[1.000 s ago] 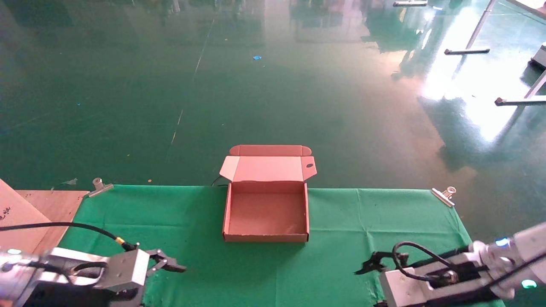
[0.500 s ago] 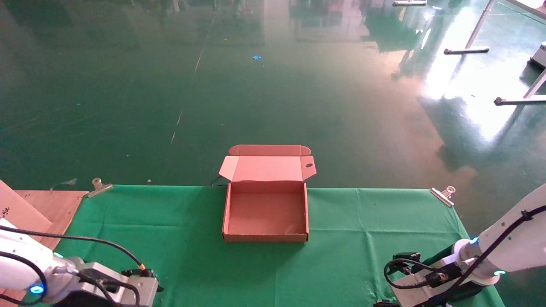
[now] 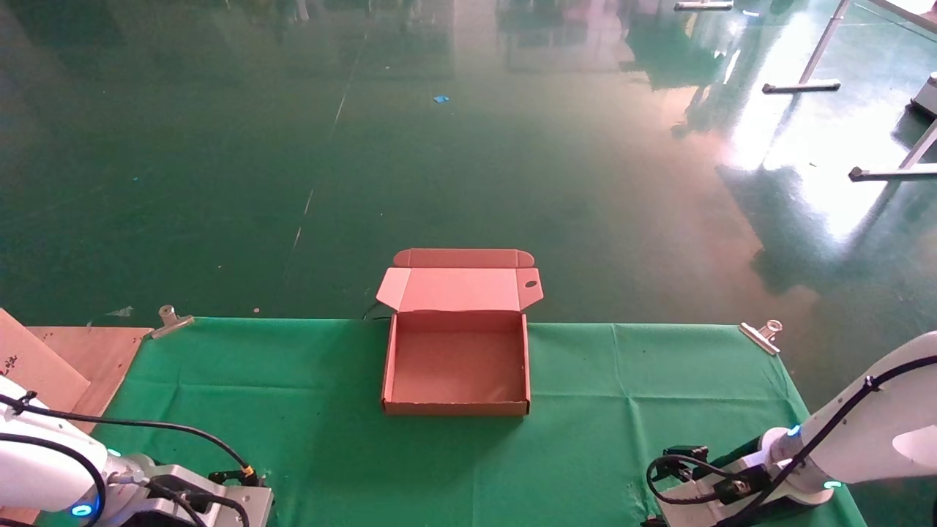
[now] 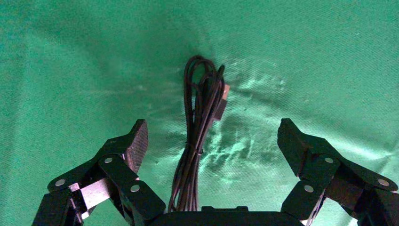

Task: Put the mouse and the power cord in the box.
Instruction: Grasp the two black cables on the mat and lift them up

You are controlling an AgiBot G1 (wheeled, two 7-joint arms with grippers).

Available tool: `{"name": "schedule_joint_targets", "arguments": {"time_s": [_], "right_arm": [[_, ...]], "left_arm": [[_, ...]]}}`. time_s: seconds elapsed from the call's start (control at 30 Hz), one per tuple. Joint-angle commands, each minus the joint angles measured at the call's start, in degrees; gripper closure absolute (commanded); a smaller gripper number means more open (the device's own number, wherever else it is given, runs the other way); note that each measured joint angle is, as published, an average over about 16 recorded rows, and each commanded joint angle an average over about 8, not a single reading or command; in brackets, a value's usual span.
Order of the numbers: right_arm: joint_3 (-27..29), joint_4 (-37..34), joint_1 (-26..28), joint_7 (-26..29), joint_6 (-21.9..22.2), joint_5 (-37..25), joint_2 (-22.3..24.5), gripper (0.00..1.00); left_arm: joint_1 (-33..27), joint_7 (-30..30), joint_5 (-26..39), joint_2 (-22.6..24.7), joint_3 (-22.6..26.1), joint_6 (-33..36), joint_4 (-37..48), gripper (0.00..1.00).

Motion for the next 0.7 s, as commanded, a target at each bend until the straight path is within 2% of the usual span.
{"name": "schedule_joint_targets", "arguments": {"time_s": [0.03,0.27,0.3,0.53,0.57,0.7], "right_arm": [[0.2,-2.06,0.08,-1.25,0.7,0.32,-0.57,0.0],[0.61,-6.25,0.85,-3.99,2.3,0.88,-1.59,0.01],[0.7,-6.73,0.98,-4.28,2.4,1.01,-1.63,0.09],[1.05,-9.29,1.51,-5.81,3.15,1.5,-1.66,0.95],[1.06,-9.54,1.55,-5.99,3.25,1.51,-1.66,0.99],[1.08,-10.32,1.78,-6.72,3.44,1.52,-1.67,1.0]], "left_arm": [[0.06,0.77,-0.17,0.31,-0.12,-0.48,1.22,0.0],[-0.88,2.58,-0.66,0.62,-0.59,-2.02,5.15,0.0],[-1.03,2.81,-0.71,0.69,-0.64,-2.21,5.65,0.09],[-1.82,4.8,-0.94,1.41,-0.8,-2.46,8.34,0.96],[-1.9,5.05,-0.93,1.52,-0.79,-2.45,8.66,1.0],[-2.2,5.75,-0.93,1.98,-0.78,-2.53,9.93,1.0]]}}
